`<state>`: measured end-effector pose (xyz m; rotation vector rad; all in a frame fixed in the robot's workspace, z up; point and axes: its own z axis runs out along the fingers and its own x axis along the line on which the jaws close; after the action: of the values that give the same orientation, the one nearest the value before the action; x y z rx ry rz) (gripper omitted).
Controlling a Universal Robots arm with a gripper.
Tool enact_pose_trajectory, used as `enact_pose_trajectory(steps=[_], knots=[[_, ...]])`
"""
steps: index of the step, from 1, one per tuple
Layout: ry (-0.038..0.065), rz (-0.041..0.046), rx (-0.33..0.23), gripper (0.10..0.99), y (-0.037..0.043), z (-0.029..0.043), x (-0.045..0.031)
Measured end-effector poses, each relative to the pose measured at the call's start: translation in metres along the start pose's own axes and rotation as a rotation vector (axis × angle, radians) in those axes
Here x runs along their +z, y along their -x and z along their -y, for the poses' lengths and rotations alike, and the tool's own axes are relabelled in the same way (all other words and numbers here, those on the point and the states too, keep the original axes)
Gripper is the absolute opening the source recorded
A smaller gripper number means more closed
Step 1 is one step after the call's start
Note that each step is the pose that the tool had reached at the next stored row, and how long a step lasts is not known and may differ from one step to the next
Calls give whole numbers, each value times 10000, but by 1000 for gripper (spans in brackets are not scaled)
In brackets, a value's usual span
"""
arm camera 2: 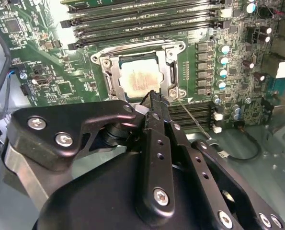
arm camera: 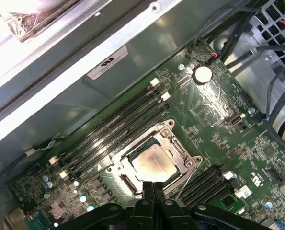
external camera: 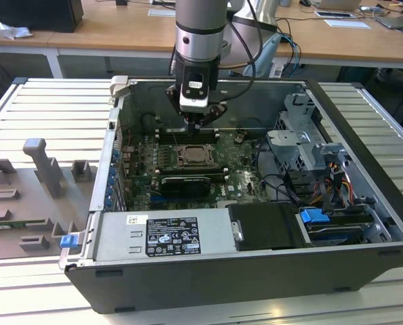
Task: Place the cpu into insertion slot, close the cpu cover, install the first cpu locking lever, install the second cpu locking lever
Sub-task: 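Install the first cpu locking lever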
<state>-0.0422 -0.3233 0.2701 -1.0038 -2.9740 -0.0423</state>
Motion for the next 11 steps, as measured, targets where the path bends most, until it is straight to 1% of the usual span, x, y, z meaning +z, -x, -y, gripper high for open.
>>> enact_pose_trajectory(steps=[3,11], knots=[[-2,-6,-220,106,0,0,0],[-12,-30,-1198,106,-1,1,0]])
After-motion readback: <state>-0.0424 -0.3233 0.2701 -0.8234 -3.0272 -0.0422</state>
